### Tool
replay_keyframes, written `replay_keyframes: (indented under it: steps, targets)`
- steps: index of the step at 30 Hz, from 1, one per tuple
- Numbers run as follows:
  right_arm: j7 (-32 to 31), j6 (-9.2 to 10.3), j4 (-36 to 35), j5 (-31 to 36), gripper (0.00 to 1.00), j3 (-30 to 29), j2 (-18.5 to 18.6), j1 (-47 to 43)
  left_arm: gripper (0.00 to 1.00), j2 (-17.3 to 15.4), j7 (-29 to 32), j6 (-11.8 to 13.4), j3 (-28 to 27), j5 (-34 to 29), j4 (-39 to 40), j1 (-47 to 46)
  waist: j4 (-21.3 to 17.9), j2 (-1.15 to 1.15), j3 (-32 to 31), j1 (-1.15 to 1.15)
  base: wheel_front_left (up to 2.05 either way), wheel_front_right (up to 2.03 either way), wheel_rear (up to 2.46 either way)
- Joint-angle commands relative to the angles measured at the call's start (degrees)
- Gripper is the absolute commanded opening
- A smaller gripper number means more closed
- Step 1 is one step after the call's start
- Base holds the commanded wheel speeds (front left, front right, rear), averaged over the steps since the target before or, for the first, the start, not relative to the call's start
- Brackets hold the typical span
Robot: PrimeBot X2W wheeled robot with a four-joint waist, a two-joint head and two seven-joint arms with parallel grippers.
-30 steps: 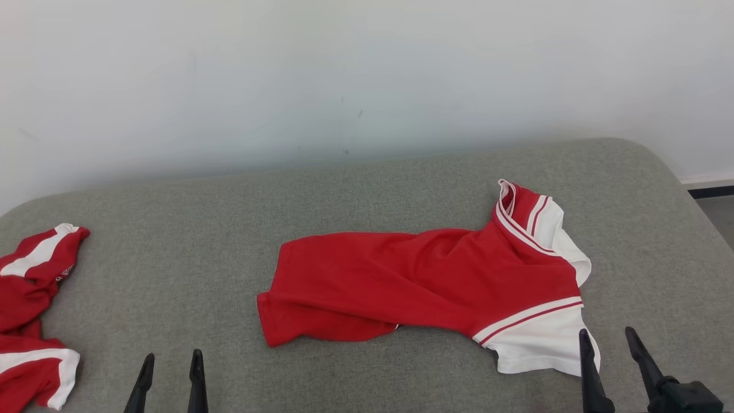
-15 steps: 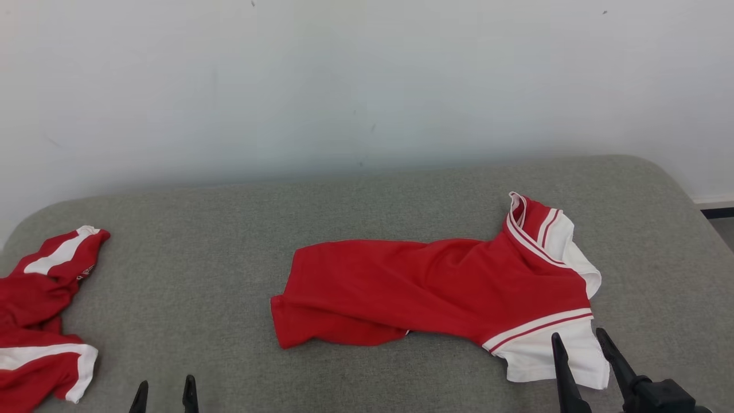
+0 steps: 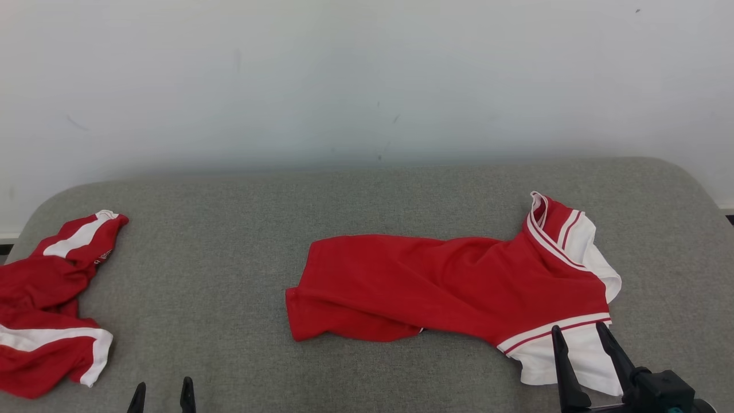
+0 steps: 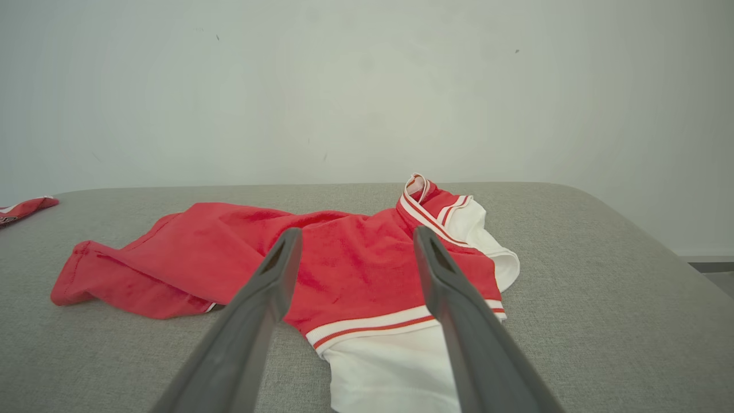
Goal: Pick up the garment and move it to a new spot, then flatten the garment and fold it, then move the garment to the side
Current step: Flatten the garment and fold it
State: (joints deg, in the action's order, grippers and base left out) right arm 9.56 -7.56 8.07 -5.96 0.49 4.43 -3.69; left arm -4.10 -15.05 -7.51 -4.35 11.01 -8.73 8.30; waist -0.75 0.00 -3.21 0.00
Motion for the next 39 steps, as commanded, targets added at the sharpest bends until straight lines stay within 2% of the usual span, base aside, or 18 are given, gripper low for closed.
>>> replay_keyframes:
  steps: [1,19,23,28,33,39]
  targets:
    - [0.29,0.15,-0.06,0.02,1.0,-0.25,-0.15,-0.23,1.0,-0.13,-0.19,0.08,0.04,0.29,0.06,0.76,-0.03,0.0,0.12,0.0,0.0,0.0,0.0]
    - [-0.56,0.15,-0.14,0.31,1.0,-1.13,-0.97,0.08,1.0,-0.35,-0.19,0.08,1.95,1.16,-1.47,-1.01,-0.65,0.0,0.71,0.0,0.0,0.0,0.0]
    - [-3.23,0.15,0.1,-0.78,1.0,-2.29,-1.11,-0.21,1.0,-0.53,-0.19,0.08,3.69,3.26,-4.4,-2.23,-0.74,0.0,1.15,0.0,0.0,0.0,0.0]
    - [-9.18,0.15,-0.43,-1.03,1.0,-4.9,-1.06,-0.72,1.0,-1.29,1.04,0.08,9.81,7.35,-11.33,-8.57,-0.79,0.0,2.27,0.0,0.0,0.0,0.0]
    - [-14.78,0.15,-1.62,-1.28,1.0,-6.47,0.05,-0.23,1.0,-1.99,7.19,0.08,15.78,11.29,-17.58,-18.36,-1.46,0.0,4.51,0.0,0.0,0.0,0.0]
    - [-19.69,0.15,-1.59,-1.52,1.0,-7.49,0.04,1.14,1.0,-1.67,12.04,0.08,17.6,14.42,-23.6,-27.23,-2.94,0.0,7.45,0.0,0.0,0.0,0.0]
